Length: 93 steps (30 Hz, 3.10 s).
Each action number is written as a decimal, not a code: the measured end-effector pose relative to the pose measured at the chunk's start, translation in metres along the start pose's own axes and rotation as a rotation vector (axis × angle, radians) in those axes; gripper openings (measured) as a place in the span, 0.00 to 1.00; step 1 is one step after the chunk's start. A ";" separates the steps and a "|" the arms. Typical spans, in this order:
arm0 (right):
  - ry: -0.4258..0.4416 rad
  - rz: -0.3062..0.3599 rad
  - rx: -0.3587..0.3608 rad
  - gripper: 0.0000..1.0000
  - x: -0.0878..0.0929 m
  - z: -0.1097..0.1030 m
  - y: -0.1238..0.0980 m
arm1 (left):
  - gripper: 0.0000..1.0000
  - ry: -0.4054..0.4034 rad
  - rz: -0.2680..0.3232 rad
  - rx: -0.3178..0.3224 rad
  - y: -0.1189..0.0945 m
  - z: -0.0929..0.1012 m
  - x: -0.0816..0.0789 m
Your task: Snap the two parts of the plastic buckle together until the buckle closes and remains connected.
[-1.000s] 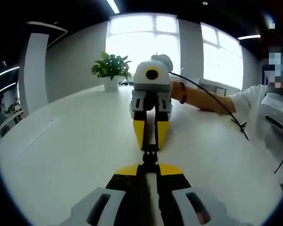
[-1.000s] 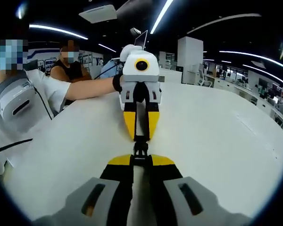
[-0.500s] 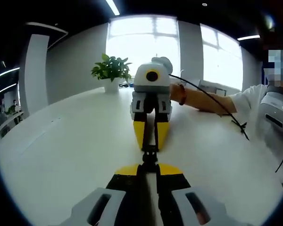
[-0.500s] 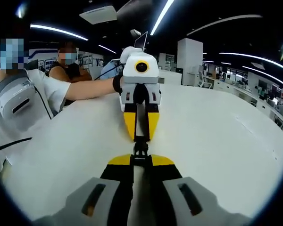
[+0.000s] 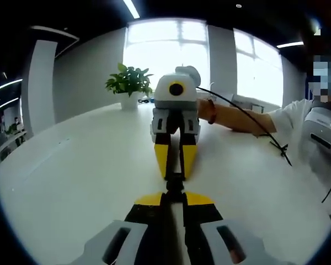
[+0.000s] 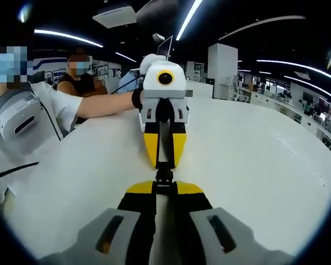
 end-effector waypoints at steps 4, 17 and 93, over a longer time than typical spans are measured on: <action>-0.007 0.001 -0.003 0.10 0.000 -0.001 0.000 | 0.10 0.000 0.000 0.004 0.001 -0.001 -0.001; -0.006 0.000 0.001 0.08 0.000 -0.001 0.001 | 0.09 0.003 -0.006 0.005 0.002 0.000 -0.002; -0.021 0.042 -0.035 0.10 0.001 -0.006 0.009 | 0.99 -0.013 0.149 -0.111 0.003 -0.003 -0.008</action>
Point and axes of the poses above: the point that each gripper's makers call its tool centre point, and the gripper's own axes: y roughly forward along the fingers, z roughly to its right, x roughly out of its underside, the point moved 8 cm from there along -y, roughly backward along the fingers, and after that the axes turned 9 degrees about y, right-handed, at the moved point
